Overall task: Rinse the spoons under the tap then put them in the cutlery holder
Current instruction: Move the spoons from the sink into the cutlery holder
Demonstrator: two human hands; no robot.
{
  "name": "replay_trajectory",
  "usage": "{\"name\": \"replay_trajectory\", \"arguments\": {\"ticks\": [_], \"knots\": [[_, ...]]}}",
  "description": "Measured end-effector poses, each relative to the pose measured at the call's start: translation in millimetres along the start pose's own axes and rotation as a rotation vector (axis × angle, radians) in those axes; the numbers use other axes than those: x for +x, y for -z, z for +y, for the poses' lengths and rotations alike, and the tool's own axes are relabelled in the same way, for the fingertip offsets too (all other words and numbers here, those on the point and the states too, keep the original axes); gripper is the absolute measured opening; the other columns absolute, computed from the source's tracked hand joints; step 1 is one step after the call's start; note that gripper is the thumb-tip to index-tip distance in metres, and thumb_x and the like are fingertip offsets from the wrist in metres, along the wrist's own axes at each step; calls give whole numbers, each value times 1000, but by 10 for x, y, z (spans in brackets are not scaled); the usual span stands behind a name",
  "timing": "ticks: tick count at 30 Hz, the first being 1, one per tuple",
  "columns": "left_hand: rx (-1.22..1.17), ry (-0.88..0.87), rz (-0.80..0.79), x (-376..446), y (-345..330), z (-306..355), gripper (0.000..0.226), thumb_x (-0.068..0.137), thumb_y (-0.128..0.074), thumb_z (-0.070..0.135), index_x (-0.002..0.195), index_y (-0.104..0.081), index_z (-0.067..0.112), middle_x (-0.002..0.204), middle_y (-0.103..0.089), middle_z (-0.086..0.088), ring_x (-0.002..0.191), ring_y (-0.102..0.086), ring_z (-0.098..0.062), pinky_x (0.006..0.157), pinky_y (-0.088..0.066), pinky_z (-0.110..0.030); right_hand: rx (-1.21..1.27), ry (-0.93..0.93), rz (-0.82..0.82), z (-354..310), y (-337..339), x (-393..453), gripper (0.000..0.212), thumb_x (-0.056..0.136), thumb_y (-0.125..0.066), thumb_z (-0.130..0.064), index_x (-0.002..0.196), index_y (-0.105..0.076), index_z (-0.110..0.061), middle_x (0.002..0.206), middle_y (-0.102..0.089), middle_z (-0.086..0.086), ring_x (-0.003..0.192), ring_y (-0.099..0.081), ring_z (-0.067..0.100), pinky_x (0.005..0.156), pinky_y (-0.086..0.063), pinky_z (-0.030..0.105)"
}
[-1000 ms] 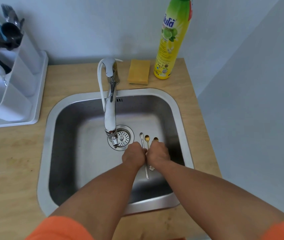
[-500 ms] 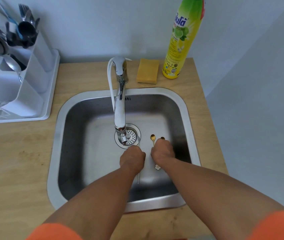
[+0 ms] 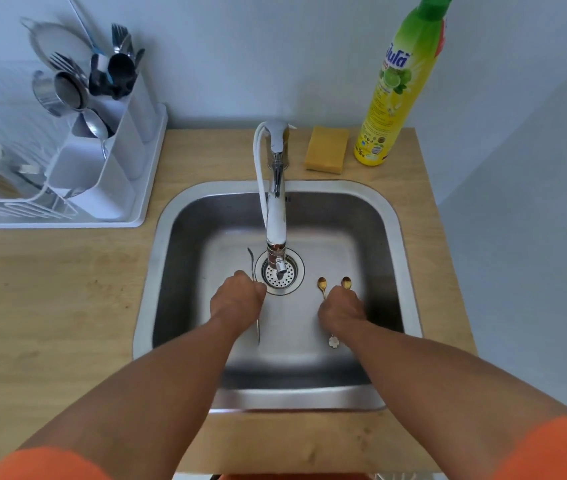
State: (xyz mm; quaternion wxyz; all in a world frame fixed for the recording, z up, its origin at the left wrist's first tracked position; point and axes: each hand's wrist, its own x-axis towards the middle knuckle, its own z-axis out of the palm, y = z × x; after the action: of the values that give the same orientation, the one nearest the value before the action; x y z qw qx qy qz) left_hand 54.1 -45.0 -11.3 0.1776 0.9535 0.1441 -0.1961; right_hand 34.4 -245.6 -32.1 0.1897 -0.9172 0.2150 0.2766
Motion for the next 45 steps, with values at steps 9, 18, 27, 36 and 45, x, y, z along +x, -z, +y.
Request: {"name": "replay_trajectory", "arguments": {"ticks": [9, 18, 27, 36, 45], "knots": [[-199, -98, 242, -4, 639, -288, 13, 91, -47, 27, 92, -46, 14, 79, -60, -11, 69, -59, -32, 64, -53, -42, -42, 112, -35, -113, -180, -337, 9, 98, -50, -27, 91, -53, -21, 93, -60, 1, 80, -58, 22, 63, -40, 30], [-427, -193, 620, -152, 1854, -417, 18, 90, -53, 23, 78, -42, 16, 62, -50, -1, 57, -46, -20, 50, -33, -36, -81, 246, -63, -451, -318, -641, 12, 97, -50, -29, 90, -54, -21, 109, -69, 2, 96, -67, 25, 72, -43, 30], [-498, -232, 935, -204, 3008, -619, 14, 88, -52, 21, 85, -52, 7, 72, -60, -8, 65, -50, -29, 58, -37, -37, -63, 309, -82, -809, -295, -845, 9, 90, -49, -27, 91, -56, -21, 111, -70, 2, 102, -67, 27, 72, -41, 31], [-452, -249, 636, 78, 3398, -1092, 17, 100, -57, 22, 103, -61, 5, 100, -69, -16, 72, -71, -30, 59, -60, -44, 206, 485, 27, -1094, -69, -957, 16, 95, -53, -38, 82, -59, -30, 69, -67, -14, 70, -66, 10, 63, -43, 26], [-241, -248, 491, 410, 3160, -1459, 19, 100, -62, 25, 110, -66, 9, 107, -68, -8, 89, -65, -33, 78, -56, -44, 560, 658, 85, -1570, 259, -1090, 14, 97, -59, -28, 84, -65, -25, 73, -66, -10, 65, -61, 1, 67, -52, 31]]}}
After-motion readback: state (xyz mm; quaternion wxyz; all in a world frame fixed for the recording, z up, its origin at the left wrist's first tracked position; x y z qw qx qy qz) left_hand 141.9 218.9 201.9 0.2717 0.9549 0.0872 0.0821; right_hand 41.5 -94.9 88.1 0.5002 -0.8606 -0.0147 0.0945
